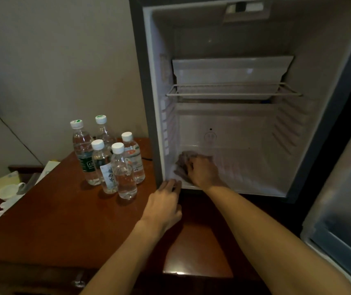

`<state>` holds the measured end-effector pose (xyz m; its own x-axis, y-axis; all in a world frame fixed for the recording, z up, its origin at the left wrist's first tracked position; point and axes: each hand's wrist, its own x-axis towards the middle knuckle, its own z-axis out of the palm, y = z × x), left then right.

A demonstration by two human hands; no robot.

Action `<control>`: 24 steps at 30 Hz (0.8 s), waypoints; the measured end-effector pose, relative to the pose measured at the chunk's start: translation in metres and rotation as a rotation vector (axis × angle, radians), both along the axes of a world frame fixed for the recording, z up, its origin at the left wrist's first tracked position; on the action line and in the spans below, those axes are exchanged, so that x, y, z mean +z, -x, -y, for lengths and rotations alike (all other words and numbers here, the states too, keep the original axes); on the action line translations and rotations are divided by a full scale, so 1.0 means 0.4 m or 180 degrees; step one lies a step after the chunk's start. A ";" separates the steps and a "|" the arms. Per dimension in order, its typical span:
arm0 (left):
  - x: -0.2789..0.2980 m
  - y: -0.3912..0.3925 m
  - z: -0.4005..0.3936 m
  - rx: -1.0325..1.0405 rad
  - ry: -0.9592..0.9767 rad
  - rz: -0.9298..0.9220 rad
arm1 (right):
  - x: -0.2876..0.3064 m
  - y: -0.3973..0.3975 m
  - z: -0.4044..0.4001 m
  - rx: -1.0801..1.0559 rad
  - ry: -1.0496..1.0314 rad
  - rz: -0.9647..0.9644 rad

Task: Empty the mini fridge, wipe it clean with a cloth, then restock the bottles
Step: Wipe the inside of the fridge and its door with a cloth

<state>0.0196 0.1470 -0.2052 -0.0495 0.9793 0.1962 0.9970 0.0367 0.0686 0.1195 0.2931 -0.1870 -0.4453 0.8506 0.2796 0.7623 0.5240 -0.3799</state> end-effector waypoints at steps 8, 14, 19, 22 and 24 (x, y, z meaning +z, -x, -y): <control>-0.022 0.017 -0.010 -0.0174 -0.0176 0.0007 | 0.022 0.047 -0.136 -0.0091 0.0063 -0.0076; -0.019 0.013 -0.011 -0.0126 -0.0125 0.0020 | 0.024 0.036 -0.103 -0.0030 0.0138 -0.0046; -0.009 0.002 -0.004 -0.0063 -0.0077 0.0015 | 0.030 -0.013 0.021 0.0178 0.0053 0.0050; -0.006 -0.005 0.002 0.0004 -0.0104 0.0103 | 0.012 -0.029 0.088 0.0120 0.0067 0.0084; -0.002 -0.008 0.006 0.0009 -0.0120 0.0123 | -0.001 -0.037 0.128 0.0031 0.0168 0.0182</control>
